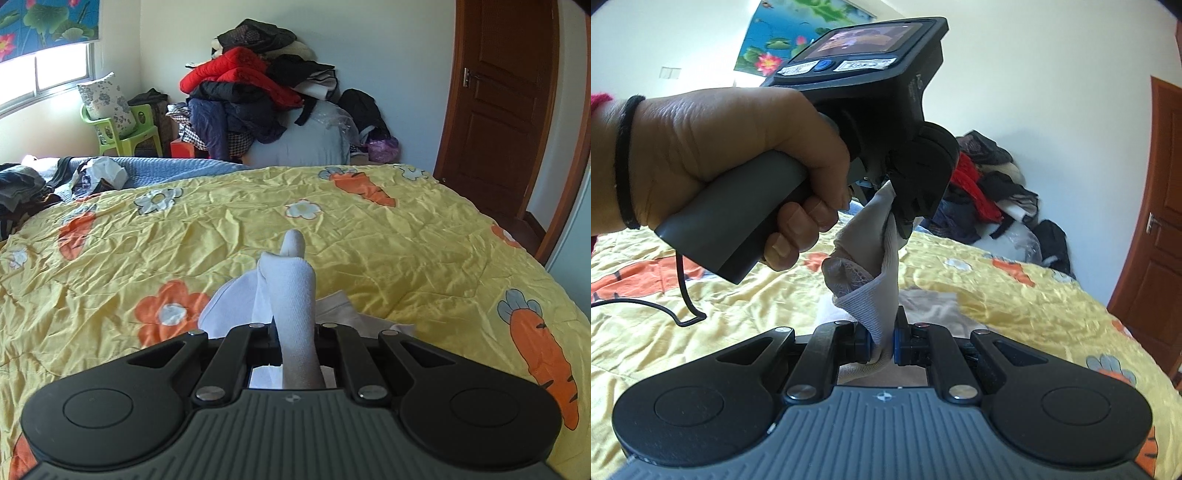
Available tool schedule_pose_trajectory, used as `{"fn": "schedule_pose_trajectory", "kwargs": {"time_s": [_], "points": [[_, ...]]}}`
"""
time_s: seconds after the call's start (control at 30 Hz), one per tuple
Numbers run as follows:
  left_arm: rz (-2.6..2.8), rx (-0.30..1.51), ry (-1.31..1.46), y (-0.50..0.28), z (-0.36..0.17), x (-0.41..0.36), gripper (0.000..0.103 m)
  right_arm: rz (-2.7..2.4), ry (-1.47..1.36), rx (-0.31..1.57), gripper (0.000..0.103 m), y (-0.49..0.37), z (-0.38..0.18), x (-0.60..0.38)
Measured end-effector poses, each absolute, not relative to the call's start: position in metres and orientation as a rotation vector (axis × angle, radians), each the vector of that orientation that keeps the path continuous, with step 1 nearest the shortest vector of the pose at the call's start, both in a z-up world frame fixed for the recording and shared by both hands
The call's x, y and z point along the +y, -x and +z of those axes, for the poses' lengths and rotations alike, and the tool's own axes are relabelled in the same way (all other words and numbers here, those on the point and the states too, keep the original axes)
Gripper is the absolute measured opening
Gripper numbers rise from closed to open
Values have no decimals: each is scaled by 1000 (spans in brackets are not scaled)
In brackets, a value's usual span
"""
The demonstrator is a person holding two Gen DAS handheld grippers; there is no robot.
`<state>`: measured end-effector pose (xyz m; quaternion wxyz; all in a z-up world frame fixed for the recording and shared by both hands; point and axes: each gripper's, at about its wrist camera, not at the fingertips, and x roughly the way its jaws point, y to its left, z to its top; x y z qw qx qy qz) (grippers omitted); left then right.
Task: Fold small clothes
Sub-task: 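Lift the folded shirt edge upward with both grippers, then fold the raised edge over the shirt and open both grippers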
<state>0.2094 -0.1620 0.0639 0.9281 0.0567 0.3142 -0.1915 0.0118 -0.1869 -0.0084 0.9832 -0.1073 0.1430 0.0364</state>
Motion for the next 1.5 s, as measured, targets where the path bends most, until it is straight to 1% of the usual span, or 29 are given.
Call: {"fn": "schedule_pose_trajectory", "kwargs": {"time_s": [0.37,0.93,1.13,1.17,1.23,1.27,1.3,1.37,1.5], "points": [[-427,680,-138,-209,50,-196,8,45,112,328,12,-11,-14,-219],[-455,763,-134,-216,30,-219,8,49,-144,427,13,-24,-31,-265],[-474,816,-124,-220,31,-225,11,59,-274,459,15,-28,-38,-283],[-475,821,-115,-221,31,-224,13,62,-298,465,15,-29,-39,-286],[-470,828,-95,-223,32,-221,23,66,-344,475,16,-30,-42,-292],[-465,829,-89,-224,33,-220,36,71,-369,479,16,-31,-43,-295],[-458,823,-84,-225,33,-219,54,75,-393,482,16,-31,-45,-298],[-448,787,-83,-223,37,-217,73,80,-432,488,17,-32,-47,-303],[-441,737,-115,-219,43,-216,73,84,-474,500,16,-33,-51,-308]]}}
